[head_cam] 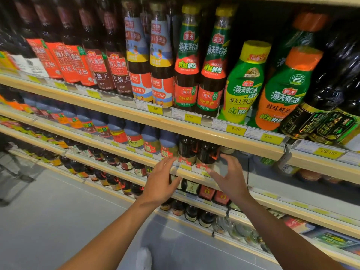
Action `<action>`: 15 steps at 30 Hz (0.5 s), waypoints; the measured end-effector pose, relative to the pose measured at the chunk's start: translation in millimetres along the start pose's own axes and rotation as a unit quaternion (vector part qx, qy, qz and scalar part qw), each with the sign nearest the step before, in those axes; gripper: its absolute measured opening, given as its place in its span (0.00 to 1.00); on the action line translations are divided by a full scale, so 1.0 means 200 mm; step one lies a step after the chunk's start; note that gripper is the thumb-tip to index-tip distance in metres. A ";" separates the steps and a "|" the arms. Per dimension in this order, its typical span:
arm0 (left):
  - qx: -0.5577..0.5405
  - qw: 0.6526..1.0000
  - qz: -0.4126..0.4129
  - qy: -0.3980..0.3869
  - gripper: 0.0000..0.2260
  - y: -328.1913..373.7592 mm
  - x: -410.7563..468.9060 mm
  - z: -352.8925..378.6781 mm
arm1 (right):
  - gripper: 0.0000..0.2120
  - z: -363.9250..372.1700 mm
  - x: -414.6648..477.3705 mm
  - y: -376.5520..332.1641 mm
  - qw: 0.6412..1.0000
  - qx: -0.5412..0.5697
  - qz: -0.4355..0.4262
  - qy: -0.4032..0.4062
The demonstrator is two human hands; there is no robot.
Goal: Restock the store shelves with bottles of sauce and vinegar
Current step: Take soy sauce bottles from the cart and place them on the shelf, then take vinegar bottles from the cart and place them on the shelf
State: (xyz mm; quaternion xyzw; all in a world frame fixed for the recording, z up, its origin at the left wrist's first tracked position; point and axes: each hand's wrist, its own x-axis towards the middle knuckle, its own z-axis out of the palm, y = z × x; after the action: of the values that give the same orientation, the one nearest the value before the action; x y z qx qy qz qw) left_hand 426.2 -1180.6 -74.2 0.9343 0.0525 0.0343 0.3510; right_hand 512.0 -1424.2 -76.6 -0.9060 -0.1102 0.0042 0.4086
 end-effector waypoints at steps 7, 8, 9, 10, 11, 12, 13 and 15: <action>0.097 0.992 -0.059 0.051 0.33 -0.28 -0.15 -0.21 | 0.38 0.28 -0.04 -0.26 0.992 -0.054 -0.108 -0.040; 0.105 0.990 -0.076 0.056 0.34 -0.35 -0.17 -0.26 | 0.39 0.35 -0.03 -0.31 0.987 -0.068 -0.133 -0.050; 0.115 0.987 -0.090 0.064 0.35 -0.42 -0.20 -0.31 | 0.40 0.42 -0.03 -0.37 0.982 -0.080 -0.164 -0.058; 0.125 0.984 -0.100 0.073 0.35 -0.50 -0.23 -0.37 | 0.41 0.50 -0.02 -0.43 0.975 -0.091 -0.193 -0.068; 0.138 0.981 -0.105 0.083 0.35 -0.58 -0.27 -0.44 | 0.42 0.59 -0.02 -0.49 0.967 -0.103 -0.218 -0.080; 0.158 0.977 -0.108 0.093 0.35 -0.66 -0.31 -0.51 | 0.42 0.68 -0.02 -0.56 0.960 -0.115 -0.237 -0.091; 0.179 0.972 -0.108 0.103 0.35 -0.74 -0.36 -0.59 | 0.42 0.77 -0.03 -0.64 0.954 -0.127 -0.253 -0.099; 0.218 0.963 -0.109 0.118 0.34 -0.90 -0.45 -0.74 | 0.42 0.95 -0.04 -0.80 0.946 -0.133 -0.277 -0.107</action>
State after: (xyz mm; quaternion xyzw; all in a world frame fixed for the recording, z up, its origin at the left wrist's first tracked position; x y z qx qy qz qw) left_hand 308.2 -960.2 -84.2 0.9660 0.2014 0.0934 0.1322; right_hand 454.8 -1182.4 -85.6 -0.8798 -0.3998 -0.0267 0.2556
